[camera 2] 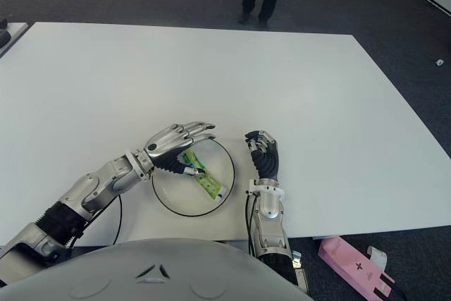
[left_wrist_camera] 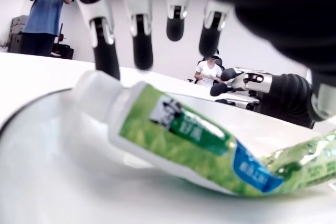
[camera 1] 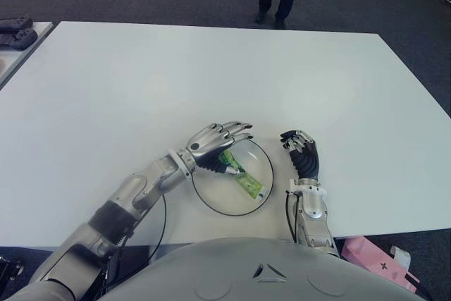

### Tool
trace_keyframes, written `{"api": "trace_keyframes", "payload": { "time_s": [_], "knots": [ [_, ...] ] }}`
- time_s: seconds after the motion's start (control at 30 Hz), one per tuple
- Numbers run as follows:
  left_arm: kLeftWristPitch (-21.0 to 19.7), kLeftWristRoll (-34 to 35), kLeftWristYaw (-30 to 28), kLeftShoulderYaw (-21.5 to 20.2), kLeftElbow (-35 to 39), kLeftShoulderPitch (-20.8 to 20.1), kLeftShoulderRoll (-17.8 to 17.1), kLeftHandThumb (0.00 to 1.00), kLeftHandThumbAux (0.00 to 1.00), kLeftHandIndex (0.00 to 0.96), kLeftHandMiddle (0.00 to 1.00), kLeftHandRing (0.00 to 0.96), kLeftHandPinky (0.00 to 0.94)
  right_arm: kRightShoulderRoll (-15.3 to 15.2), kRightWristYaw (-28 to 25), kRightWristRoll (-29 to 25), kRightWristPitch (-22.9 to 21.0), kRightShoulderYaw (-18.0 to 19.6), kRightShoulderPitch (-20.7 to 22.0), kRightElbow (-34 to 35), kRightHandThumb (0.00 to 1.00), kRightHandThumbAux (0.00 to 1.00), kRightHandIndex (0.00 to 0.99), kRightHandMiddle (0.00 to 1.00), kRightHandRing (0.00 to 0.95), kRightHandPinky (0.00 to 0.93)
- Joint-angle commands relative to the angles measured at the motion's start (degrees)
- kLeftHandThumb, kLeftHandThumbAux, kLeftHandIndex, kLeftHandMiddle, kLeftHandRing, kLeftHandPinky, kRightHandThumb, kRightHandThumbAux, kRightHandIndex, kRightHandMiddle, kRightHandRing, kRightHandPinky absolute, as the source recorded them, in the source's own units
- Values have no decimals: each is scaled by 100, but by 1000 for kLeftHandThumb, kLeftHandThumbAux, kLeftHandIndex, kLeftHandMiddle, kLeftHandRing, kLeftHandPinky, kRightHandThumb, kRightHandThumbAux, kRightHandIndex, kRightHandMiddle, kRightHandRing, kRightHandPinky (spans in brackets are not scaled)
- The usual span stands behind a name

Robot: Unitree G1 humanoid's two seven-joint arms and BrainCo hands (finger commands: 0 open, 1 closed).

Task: Put the toothpaste on the table into the plate.

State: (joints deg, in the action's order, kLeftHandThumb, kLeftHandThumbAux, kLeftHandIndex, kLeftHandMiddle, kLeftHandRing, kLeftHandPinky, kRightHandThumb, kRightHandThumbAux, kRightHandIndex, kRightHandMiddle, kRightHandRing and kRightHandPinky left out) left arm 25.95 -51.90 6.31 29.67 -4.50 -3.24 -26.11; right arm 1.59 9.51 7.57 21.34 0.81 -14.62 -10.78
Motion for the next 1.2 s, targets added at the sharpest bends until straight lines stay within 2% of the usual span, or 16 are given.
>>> {"api": "trace_keyframes", "payload": {
  "time_s": [0.03, 0.37, 0.53, 0.67, 0.7, 0.8, 0.87, 0.93, 1.0, 1.03, 1.07, 1.2],
  "knots": [
    [-47, -16, -32, -73, 85, 26, -74, 134, 314, 0, 0, 0, 0, 16, -15, -31, -85, -14, 17, -93, 710, 726, 427, 460, 442, 444],
    [61, 345, -75, -317, 362, 117, -117, 148, 310, 0, 0, 0, 0, 22, -9, -54, -16, -1, 61, -198, 711, 725, 428, 468, 448, 448],
    [275, 1002, 520, -661, 101, 328, 252, 133, 334, 0, 0, 0, 0, 9, -18, -88, 101, 25, 126, -362, 711, 725, 429, 472, 449, 448],
    [530, 1203, 850, -796, -264, 315, 365, 122, 358, 0, 0, 0, 0, 6, -21, -111, 172, 35, 150, -435, 711, 725, 429, 474, 451, 450],
    [662, 1457, 967, -905, -440, 302, 477, 121, 359, 0, 0, 0, 0, 5, -22, -122, 194, 41, 162, -468, 711, 725, 429, 474, 452, 450],
    [931, 2097, 1098, -1131, -784, 281, 752, 100, 403, 0, 0, 0, 3, -1, -22, -145, 241, 56, 187, -540, 711, 726, 429, 475, 453, 450],
    [936, 2734, 930, -1306, -874, 315, 979, 82, 442, 0, 0, 0, 24, -1, -19, -144, 262, 58, 190, -555, 711, 726, 429, 475, 454, 450],
    [974, 3107, 815, -1450, -940, 303, 1058, 72, 465, 0, 0, 0, 36, -5, -18, -142, 276, 59, 193, -566, 711, 726, 428, 474, 454, 450],
    [1009, 3457, 745, -1635, -1001, 273, 1122, 60, 533, 0, 0, 0, 59, -11, -17, -134, 286, 58, 197, -578, 710, 726, 428, 474, 454, 450],
    [978, 3619, 881, -1766, -1038, 304, 1311, 57, 548, 0, 0, 0, 64, -18, -14, -121, 289, 56, 201, -586, 710, 727, 428, 474, 454, 450],
    [956, 3710, 981, -1850, -1065, 330, 1455, 75, 619, 36, 51, 48, 113, -22, -11, -113, 292, 54, 204, -592, 710, 727, 428, 474, 455, 451],
    [980, 4314, 1107, -2287, -1331, 447, 1884, 121, 734, 160, 186, 174, 233, -37, 3, -83, 278, 53, 219, -609, 710, 727, 427, 475, 458, 455]
  ]
}}
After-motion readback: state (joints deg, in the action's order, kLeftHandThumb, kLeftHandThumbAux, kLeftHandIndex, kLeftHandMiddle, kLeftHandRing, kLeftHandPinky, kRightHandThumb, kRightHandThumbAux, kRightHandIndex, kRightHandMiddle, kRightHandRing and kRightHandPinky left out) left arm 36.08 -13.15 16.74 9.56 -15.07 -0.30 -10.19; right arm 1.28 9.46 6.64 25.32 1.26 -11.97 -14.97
